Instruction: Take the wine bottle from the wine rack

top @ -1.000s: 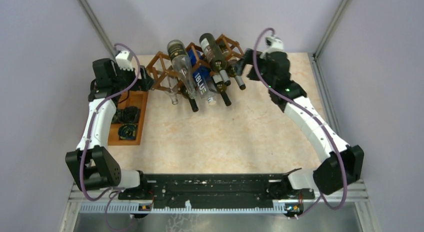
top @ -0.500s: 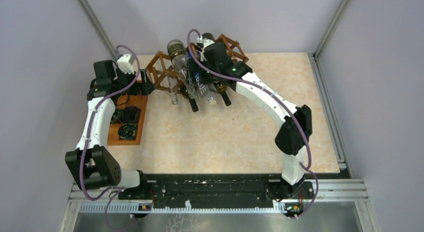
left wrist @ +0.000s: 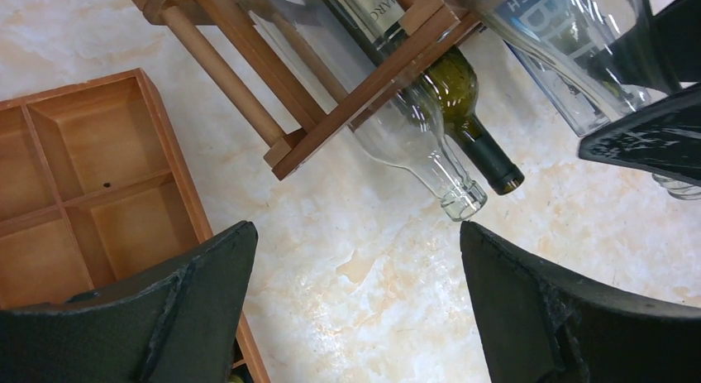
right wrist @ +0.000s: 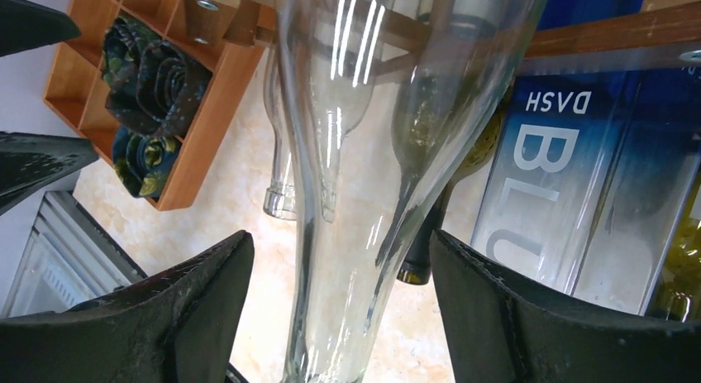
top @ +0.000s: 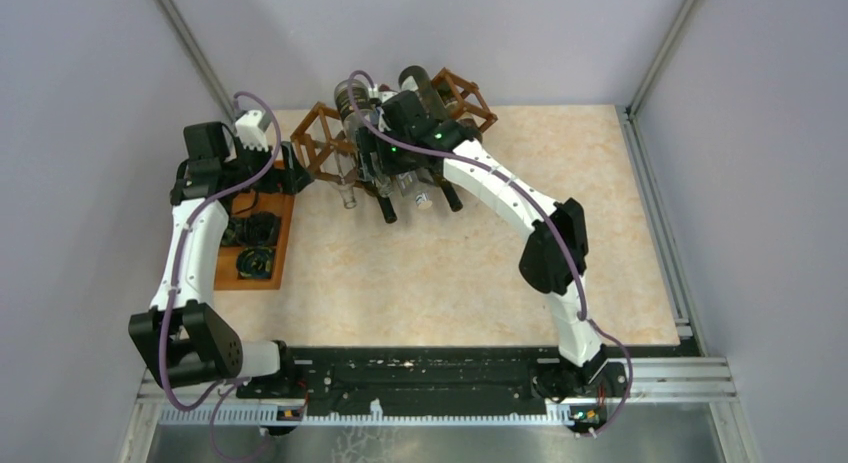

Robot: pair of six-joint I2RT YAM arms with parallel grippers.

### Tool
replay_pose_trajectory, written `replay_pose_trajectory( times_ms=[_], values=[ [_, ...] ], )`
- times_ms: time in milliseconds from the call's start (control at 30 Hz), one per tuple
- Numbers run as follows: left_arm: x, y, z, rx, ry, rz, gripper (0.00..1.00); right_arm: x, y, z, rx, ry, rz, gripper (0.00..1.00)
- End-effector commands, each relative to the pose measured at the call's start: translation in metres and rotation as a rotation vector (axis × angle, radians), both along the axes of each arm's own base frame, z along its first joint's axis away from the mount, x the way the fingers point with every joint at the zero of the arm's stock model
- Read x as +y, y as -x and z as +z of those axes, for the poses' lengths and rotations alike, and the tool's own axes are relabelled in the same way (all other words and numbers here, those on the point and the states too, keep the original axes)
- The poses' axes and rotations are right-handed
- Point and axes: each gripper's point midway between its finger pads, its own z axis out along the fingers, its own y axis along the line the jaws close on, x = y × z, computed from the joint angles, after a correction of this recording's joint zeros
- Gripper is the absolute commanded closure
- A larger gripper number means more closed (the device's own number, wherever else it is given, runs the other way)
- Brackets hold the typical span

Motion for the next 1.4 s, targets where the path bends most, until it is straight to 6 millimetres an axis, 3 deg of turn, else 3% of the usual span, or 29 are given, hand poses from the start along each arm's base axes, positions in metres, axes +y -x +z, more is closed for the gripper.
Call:
replay_pose_trajectory(
  times_ms=[0,200,533,767,967,1367],
  values=[
    [-0.007,0.008,0.020,-0.044,0.010,-0.053,0.01,0.008,-0.003,0.014,-0.027,-0.031,0.003,0.24],
    [-0.014,0.013,0.028,-0.066,0.024,-0.098,0.01,0.014,-0.007,0.009,-0.025,-0.040,-0.002,0.30],
    [-0.024,0.022,0.029,-0.092,0.031,-0.179,0.02,0.020,-0.009,0.012,-0.016,-0.076,-0.006,0.49],
    [-0.032,0.028,0.028,-0.125,0.024,-0.254,0.03,0.022,-0.008,0.020,0.004,-0.124,-0.010,0.79],
    [-0.038,0.033,0.037,-0.197,-0.018,-0.326,0.01,0.021,-0.001,0.058,-0.024,-0.208,0.009,1.00],
    [-0.063,0.051,0.054,-0.400,-0.217,-0.519,0.01,-0.003,0.033,0.157,-0.118,-0.359,0.097,1.00]
  ],
)
